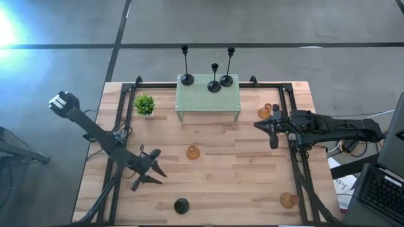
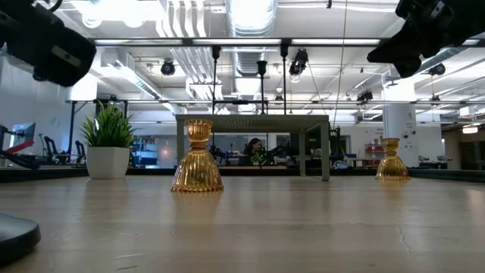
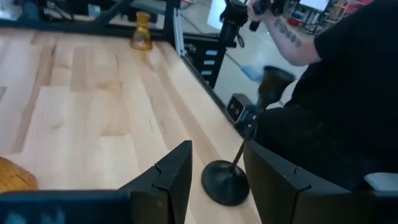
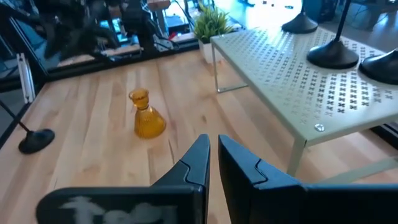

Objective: Pick & Place candle stick holders
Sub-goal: Put the black candle holder on the shelf aligned with the other black candle holders

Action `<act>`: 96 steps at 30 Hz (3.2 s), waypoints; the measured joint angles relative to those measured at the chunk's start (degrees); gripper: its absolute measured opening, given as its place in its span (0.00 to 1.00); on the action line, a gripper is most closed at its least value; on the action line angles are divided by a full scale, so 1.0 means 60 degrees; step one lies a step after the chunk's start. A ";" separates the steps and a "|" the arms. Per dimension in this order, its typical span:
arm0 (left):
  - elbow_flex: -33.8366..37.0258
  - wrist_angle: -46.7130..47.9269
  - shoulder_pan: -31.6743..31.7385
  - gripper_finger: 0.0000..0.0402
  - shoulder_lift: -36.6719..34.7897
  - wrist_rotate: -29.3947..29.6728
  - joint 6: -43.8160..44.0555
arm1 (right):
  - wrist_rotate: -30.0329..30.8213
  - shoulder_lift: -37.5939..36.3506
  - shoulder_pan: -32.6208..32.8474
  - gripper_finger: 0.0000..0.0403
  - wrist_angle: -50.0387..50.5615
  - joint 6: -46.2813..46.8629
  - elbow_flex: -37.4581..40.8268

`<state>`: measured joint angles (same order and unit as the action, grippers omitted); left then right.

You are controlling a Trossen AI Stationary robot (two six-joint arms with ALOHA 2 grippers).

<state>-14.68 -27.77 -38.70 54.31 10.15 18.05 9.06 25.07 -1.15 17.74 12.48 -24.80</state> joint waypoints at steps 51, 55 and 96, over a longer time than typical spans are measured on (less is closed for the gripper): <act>-0.3085 -0.2573 0.0286 0.34 0.6189 -0.2632 -0.0855 | 0.0007 -0.0104 -0.0004 0.07 0.0001 -0.0144 -0.0006; -0.3318 -0.2624 0.0405 0.29 0.6554 -0.3105 -0.0886 | 0.0007 -0.0104 -0.0004 0.07 -0.0001 -0.0144 -0.0006; -0.7643 0.3708 0.5762 0.04 0.2682 0.1938 -0.4412 | 0.0772 -0.0102 0.0000 0.07 -0.1270 -0.0432 -0.0010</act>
<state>-60.53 -5.53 -4.13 70.39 21.78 -8.42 13.69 24.46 -1.15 10.12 9.89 -24.86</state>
